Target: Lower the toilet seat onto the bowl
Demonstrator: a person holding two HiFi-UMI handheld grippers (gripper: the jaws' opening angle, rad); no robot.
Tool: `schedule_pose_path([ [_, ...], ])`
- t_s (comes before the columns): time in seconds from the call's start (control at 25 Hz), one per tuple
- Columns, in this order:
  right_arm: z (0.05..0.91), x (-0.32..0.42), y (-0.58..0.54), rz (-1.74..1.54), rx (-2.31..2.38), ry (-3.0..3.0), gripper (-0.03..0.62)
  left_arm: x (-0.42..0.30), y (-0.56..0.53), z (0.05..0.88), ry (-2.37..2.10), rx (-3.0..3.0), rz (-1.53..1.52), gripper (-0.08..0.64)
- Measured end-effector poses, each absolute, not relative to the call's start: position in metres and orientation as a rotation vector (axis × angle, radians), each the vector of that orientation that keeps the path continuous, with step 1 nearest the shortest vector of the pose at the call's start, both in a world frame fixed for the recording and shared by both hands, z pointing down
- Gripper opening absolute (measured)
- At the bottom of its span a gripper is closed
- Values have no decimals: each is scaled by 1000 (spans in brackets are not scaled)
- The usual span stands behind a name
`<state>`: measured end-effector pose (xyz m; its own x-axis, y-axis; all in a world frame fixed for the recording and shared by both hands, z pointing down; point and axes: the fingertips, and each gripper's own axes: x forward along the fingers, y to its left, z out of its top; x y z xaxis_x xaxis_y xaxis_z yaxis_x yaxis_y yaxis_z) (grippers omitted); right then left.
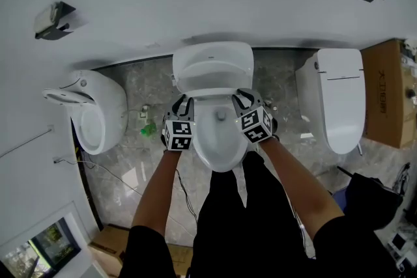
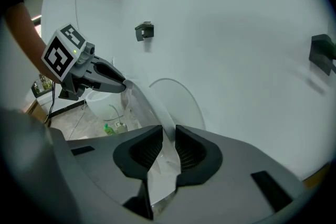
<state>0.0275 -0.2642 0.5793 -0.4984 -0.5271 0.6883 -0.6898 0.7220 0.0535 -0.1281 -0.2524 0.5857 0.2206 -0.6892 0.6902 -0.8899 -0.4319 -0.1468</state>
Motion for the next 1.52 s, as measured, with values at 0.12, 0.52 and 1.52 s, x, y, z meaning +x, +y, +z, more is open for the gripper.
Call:
schedule_pose_path([
  [0.12, 577, 27, -243, 238, 878, -2221, 86, -128, -232, 583, -1485, 2199, 1030, 85],
  [0.52, 580, 37, -176, 243, 758, -2273, 97, -117, -165, 587, -1512, 2033, 1026, 89],
  [1.52, 615, 33, -57, 359, 745, -2187, 121, -120, -44, 622, -1341, 2128, 963, 140],
])
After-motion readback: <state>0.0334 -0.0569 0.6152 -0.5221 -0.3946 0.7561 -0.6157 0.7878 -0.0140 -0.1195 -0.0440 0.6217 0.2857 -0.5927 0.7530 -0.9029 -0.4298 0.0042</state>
